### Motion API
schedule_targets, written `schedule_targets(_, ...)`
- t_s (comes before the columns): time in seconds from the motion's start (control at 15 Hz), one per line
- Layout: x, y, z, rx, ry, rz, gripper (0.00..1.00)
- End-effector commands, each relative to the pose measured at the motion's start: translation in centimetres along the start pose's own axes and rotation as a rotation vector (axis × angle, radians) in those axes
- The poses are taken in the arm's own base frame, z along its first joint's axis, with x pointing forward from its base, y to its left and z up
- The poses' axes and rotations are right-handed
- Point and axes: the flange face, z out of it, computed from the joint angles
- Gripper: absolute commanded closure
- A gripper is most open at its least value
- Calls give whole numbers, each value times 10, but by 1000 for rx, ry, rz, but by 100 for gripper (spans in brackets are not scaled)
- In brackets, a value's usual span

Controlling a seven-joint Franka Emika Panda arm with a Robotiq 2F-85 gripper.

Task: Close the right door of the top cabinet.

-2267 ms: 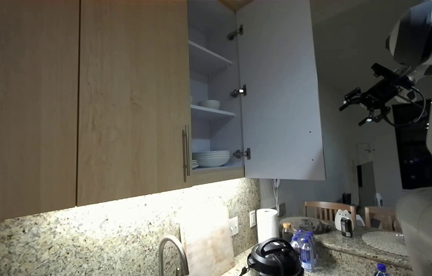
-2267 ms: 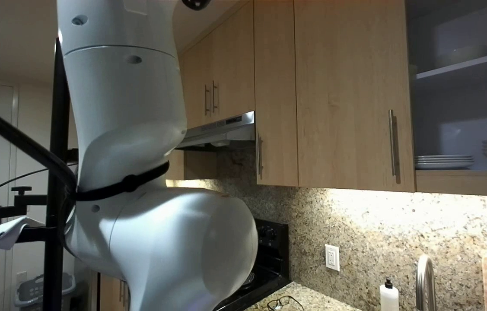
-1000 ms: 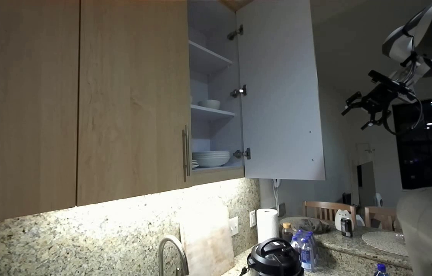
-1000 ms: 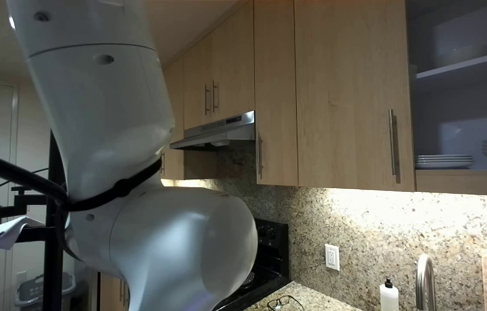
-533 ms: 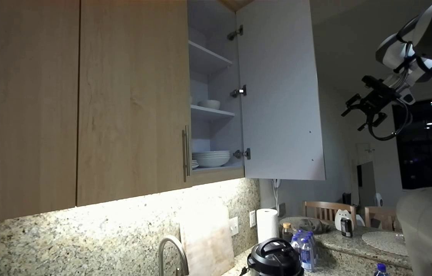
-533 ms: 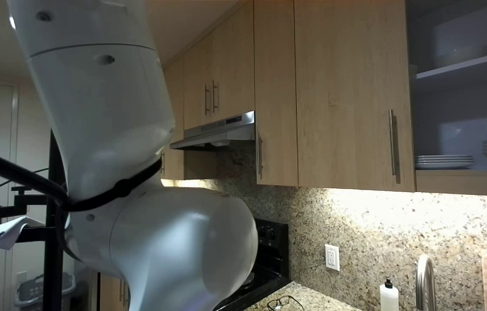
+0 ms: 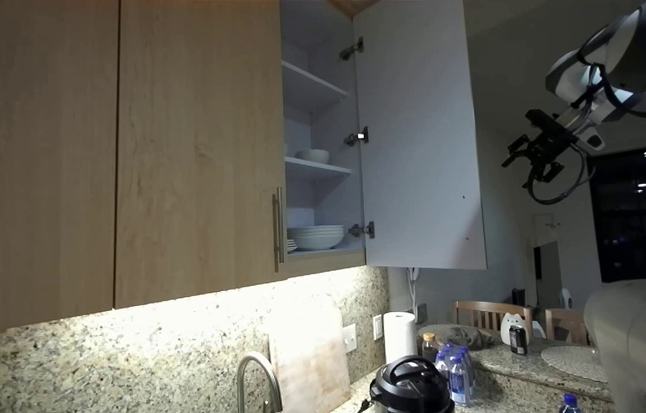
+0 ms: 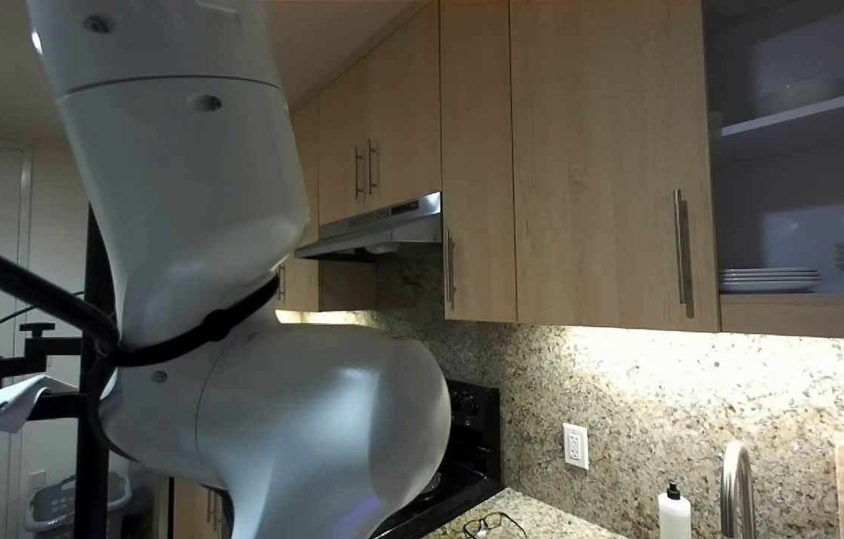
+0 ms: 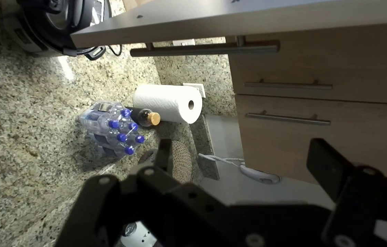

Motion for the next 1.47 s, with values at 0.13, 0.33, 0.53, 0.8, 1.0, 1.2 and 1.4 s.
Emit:
schedule_targets(0.13, -4, -28, -6, 5, 45, 5, 0)
schedule_targets(0.33, -4, -35, -8, 12, 43, -20, 0)
schedule_targets(0.53, -3, -45, -10, 33, 63, -38, 0)
schedule_targets(0.8, -3, -59, -16, 123, 74, -55, 0)
schedule_targets(1.0, -8, -65, -21, 183, 78, -91, 0)
schedule_targets(1.2, -23, -69, -18, 228, -32, -186, 0)
schedule_targets(1.4, -35, -69, -8, 239, -137, -251, 0)
